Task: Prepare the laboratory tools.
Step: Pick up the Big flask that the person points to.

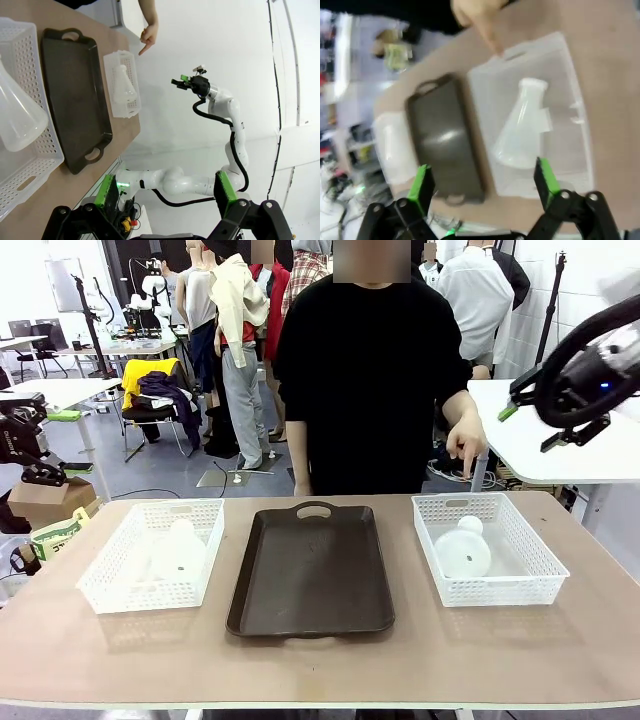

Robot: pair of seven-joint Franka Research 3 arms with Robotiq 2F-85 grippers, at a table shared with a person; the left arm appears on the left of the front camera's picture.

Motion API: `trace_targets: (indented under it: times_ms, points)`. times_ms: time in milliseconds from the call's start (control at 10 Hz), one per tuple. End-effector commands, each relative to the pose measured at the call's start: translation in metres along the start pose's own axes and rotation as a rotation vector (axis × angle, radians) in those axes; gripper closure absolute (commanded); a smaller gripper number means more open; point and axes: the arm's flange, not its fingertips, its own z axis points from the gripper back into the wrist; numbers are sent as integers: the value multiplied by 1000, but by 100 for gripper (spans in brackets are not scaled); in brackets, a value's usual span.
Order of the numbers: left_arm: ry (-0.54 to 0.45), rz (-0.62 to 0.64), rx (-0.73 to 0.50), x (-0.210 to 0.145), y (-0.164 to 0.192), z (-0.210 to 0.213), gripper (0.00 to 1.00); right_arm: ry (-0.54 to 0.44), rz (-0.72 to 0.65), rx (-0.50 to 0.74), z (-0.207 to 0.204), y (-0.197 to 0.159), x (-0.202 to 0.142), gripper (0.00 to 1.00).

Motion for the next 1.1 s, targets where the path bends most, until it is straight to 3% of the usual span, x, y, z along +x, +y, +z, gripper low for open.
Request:
trace_targets:
  times_ms: [0, 200, 500, 600, 1000]
  points:
    - [-3, -1, -1, 0, -1, 2, 0, 18, -58, -272, -32, 15, -3, 0]
    - [-3, -1, -1, 0, -1, 2, 0, 76, -81, -367, -58, 24, -1, 0]
    - [-3, -1, -1, 0, -1, 2, 0, 131, -80, -402, -90, 20, 5, 0]
    - [-3, -1, -1, 0, -1, 2, 0, 92, -72, -396, -80, 11, -9, 0]
    - [-3, -1, -1, 0, -1, 2, 0, 111, -76, -395, -83, 12, -4, 0]
